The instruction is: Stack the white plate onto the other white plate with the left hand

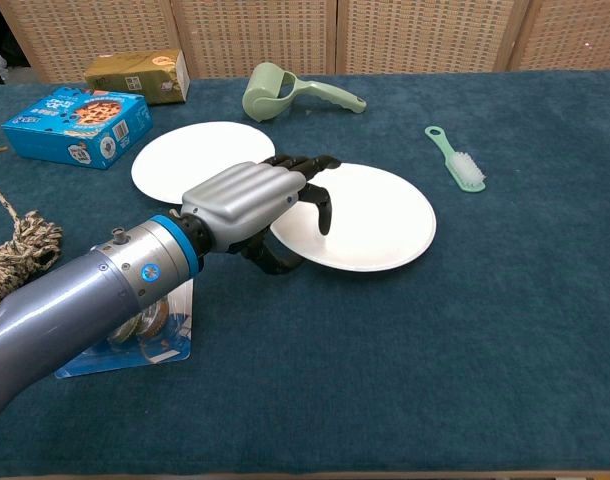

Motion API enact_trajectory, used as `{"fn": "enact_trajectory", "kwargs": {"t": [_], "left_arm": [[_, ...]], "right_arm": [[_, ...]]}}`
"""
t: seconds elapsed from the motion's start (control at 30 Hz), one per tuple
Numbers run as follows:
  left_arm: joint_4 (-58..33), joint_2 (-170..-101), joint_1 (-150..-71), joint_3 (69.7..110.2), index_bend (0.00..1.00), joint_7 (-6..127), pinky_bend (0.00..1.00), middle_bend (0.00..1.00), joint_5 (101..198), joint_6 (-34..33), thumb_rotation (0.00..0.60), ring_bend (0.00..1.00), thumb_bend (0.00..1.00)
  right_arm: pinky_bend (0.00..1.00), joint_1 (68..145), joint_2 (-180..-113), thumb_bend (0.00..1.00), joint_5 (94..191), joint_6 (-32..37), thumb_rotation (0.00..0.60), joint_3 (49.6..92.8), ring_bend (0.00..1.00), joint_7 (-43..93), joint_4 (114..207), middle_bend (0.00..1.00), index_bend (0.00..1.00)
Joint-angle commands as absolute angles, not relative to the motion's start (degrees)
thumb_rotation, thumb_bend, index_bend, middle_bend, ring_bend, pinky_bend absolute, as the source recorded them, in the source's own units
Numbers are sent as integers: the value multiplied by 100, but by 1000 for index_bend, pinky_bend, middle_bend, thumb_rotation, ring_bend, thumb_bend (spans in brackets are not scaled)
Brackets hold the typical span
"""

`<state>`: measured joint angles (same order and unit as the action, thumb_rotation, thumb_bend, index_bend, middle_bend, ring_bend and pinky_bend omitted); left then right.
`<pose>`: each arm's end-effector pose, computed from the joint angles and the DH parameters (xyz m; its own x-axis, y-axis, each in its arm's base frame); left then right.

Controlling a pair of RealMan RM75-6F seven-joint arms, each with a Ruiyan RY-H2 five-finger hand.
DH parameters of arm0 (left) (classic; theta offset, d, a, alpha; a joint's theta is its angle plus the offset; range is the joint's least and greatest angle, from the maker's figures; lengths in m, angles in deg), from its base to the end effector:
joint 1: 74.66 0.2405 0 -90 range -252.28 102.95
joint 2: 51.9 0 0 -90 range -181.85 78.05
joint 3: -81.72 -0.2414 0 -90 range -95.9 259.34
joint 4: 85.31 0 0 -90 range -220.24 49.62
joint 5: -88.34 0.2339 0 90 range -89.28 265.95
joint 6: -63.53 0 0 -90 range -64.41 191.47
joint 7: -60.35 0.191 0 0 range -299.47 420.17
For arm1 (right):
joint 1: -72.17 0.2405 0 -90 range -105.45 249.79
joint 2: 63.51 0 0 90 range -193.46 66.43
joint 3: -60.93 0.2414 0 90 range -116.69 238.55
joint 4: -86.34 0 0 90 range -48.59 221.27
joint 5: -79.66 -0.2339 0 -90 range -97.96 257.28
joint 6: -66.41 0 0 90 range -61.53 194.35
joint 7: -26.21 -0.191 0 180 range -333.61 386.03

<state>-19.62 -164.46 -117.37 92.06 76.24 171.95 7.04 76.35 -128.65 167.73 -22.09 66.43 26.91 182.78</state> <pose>-0.0515 0.3332 -0.1600 0.4433 0.1810 0.8779 0.7539 -0.6051 -0.2559 -0.2762 -0.2335 0.1349 0.3199 0.0924 0.9429 -0.9447 -0.0454 0.3249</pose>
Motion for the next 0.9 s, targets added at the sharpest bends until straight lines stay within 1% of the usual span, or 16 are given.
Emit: {"fn": "enact_trajectory", "kwargs": {"t": [0.03,0.2,0.27,0.6,0.73,0.9], "left_arm": [[-2009,-16506,-11757,9208,543,7663,0,0,17156,661,600,0,417],[-2056,-16611,-11777,9255,633,7680,0,0,17040,607,600,0,478],[-2068,-16634,-11786,9261,661,7677,0,0,17034,565,600,0,479],[-2251,-16741,-11789,9288,896,7269,0,0,17255,29,600,0,478],[-2292,-16709,-11840,9408,928,6876,0,0,17441,-317,600,0,480],[-2212,-16518,-11932,9612,952,6640,0,0,17511,-540,600,0,476]], "right_arm": [[0,7631,-12859,0,16780,-2219,600,6640,0,2683,18284,0,0],[0,7629,-12850,0,16787,-2229,600,6638,0,2669,18290,0,0],[0,7628,-12847,0,16787,-2232,600,6638,0,2663,18292,0,0],[0,7625,-12835,0,16796,-2240,600,6629,0,2633,18304,0,0],[0,7622,-12832,0,16799,-2245,600,6626,0,2630,18308,0,0],[0,7622,-12833,0,16808,-2253,600,6624,0,2640,18318,0,0]]}}
